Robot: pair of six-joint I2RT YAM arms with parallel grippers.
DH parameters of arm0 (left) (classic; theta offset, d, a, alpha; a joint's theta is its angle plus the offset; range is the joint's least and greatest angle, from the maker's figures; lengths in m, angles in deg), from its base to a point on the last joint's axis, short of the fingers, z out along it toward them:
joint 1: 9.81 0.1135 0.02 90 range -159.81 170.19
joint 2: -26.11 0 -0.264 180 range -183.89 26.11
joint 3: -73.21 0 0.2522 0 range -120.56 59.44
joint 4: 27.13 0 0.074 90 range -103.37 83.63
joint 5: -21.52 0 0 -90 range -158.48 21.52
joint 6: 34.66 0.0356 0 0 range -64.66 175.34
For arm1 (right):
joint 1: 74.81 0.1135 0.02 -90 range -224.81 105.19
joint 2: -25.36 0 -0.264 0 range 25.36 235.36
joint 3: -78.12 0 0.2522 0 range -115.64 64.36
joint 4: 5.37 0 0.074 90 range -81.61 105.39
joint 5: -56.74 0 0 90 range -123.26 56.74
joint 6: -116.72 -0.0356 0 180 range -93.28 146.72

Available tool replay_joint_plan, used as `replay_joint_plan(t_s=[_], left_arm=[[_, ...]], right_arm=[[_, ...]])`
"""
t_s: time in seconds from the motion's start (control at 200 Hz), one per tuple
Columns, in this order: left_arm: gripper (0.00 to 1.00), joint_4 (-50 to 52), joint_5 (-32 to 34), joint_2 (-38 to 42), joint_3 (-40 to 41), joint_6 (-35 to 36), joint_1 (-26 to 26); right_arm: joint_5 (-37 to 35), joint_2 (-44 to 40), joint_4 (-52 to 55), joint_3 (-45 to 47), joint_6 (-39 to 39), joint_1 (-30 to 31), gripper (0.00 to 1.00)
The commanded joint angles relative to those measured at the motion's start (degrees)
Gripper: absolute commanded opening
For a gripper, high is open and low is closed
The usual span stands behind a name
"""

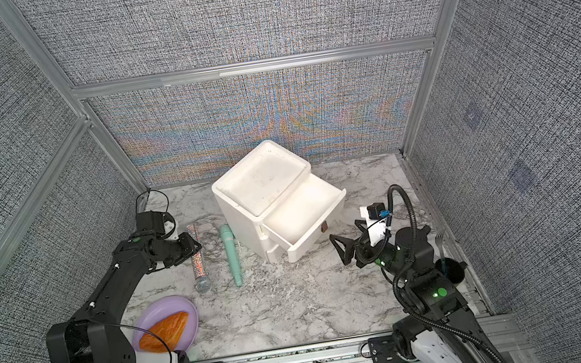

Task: Take the microphone out of the drawer
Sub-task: Place the microphone at the center of the board.

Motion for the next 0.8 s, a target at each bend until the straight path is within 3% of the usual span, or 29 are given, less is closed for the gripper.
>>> replay_joint_plan(t_s=[0.0,0.796], left_arm=[[0.0,-2.7,1.4,-0.9,0.1,-0.6,-0.1],[0.0,-8.1,3.9,-10.8,-0.4,-1.8,-3.6]], right_arm=[[0.4,0.3,-1.7,-0.8,-0.3,0.0,0.98],[0.2,0.5,-1.4,-0.4,-0.6,0.0,0.98]])
